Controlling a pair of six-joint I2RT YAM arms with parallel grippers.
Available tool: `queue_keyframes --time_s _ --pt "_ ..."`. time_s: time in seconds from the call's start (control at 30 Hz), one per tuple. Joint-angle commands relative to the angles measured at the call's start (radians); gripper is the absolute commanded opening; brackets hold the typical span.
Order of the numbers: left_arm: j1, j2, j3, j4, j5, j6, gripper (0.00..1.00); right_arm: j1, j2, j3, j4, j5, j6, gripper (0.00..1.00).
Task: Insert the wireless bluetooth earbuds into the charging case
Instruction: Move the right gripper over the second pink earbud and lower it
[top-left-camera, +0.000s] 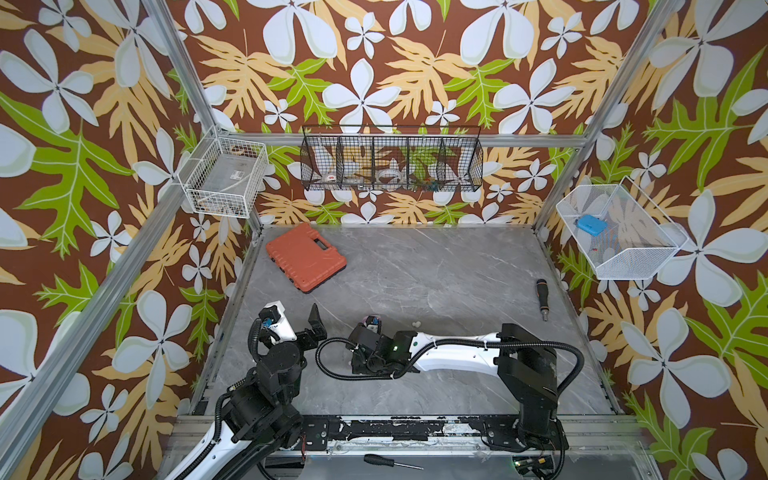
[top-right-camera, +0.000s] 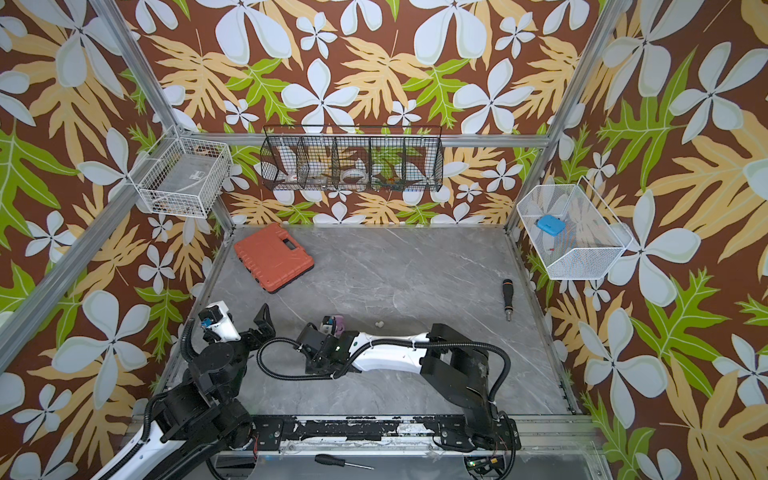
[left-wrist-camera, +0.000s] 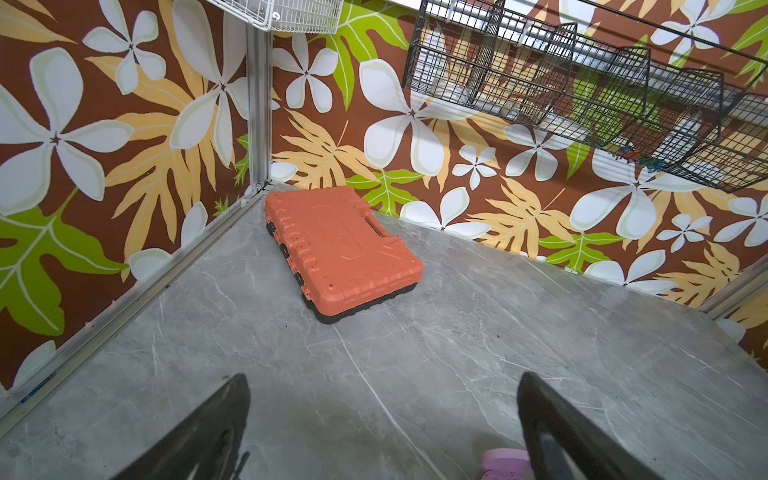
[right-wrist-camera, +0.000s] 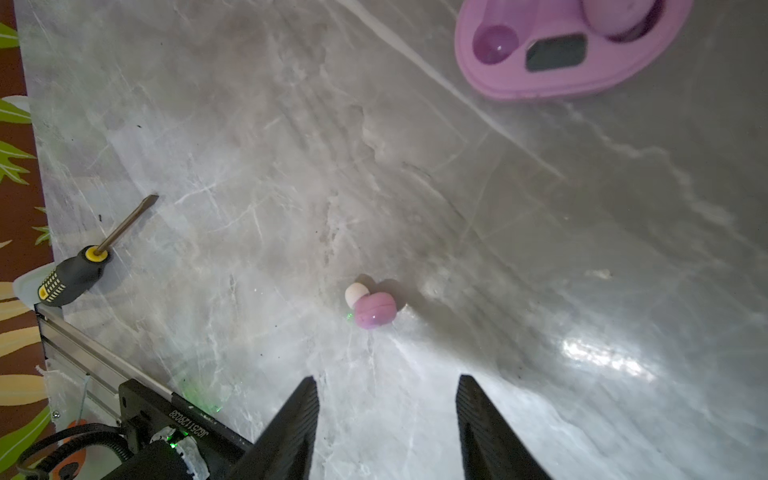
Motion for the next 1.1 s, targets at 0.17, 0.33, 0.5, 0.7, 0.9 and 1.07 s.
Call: queue_keyframes --time_s 0.17,0.33,0.5,0.7,0.9,1.07 --pt "0.003 -0.001 -0.003 0.032 0.010 0.010 1.00 0.001 0.040 0.029 0.006 0.004 -0.002 0.48" --pt "0.003 -0.001 -0.004 0.033 0.015 0.013 1.00 0.002 0.068 0.052 -0.007 0.002 -0.014 0.46" --pt "0.003 -0.002 -0.006 0.037 0.017 0.017 1.00 0.002 0.082 0.062 -0.008 0.003 -0.021 0.42" --pt "0.003 -0.002 -0.008 0.040 0.022 0.020 1.00 0.001 0.100 0.077 -0.013 0.004 -0.032 0.40" --pt "0.003 -0.001 -0.008 0.043 0.023 0.023 1.00 0.001 0.115 0.088 -0.013 -0.001 -0.043 0.37" --pt "0.003 0.000 -0.010 0.044 0.026 0.025 1.00 0.000 0.121 0.091 -0.014 0.005 -0.048 0.36"
